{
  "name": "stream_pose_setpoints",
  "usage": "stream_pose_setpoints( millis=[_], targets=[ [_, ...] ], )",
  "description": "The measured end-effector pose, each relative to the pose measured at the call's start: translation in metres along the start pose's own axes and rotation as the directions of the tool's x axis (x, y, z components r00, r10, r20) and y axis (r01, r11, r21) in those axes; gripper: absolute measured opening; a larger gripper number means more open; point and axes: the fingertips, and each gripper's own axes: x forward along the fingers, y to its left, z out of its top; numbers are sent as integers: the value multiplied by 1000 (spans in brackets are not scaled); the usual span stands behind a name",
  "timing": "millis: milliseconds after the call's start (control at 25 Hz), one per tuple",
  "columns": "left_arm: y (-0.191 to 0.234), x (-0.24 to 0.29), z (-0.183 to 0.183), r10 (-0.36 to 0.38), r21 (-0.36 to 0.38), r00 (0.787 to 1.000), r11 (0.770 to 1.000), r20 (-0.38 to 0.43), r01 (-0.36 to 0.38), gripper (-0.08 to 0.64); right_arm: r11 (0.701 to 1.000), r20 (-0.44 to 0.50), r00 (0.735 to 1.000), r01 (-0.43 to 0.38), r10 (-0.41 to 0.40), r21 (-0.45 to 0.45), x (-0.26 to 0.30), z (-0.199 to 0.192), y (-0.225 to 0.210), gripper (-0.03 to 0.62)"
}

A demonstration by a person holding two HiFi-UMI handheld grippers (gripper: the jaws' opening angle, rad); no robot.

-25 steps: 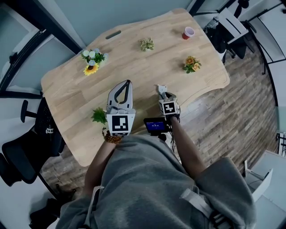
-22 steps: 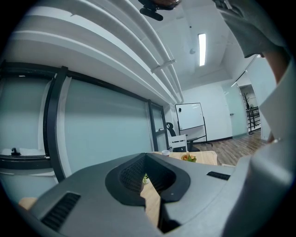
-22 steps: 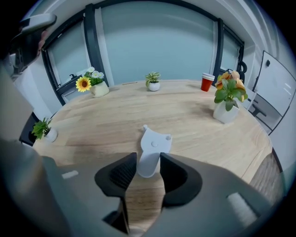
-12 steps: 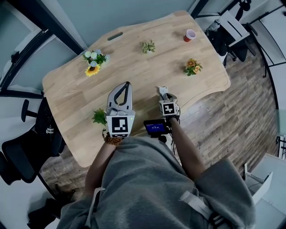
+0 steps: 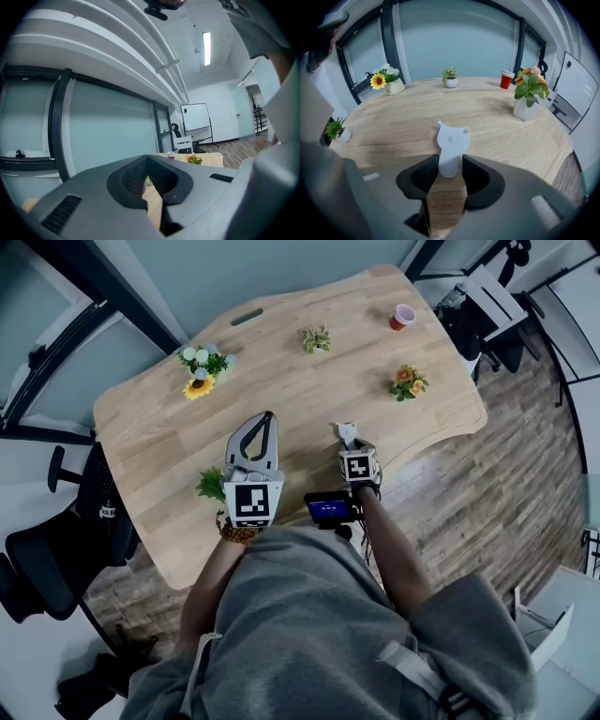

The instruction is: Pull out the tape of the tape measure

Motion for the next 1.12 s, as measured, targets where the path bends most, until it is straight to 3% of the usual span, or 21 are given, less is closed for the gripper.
stream_pose_setpoints(
  millis=[640, 1120],
  targets=[
    [-5, 0, -2, -21, -1, 1000, 1000, -6, 21, 8, 999, -55, 997, -47, 47, 2, -4, 8, 2, 143],
    [-8, 0, 3, -26, -2, 999, 1000, 20, 26, 8, 996, 55, 995, -82, 83, -21, -35, 46, 6, 140]
  ],
)
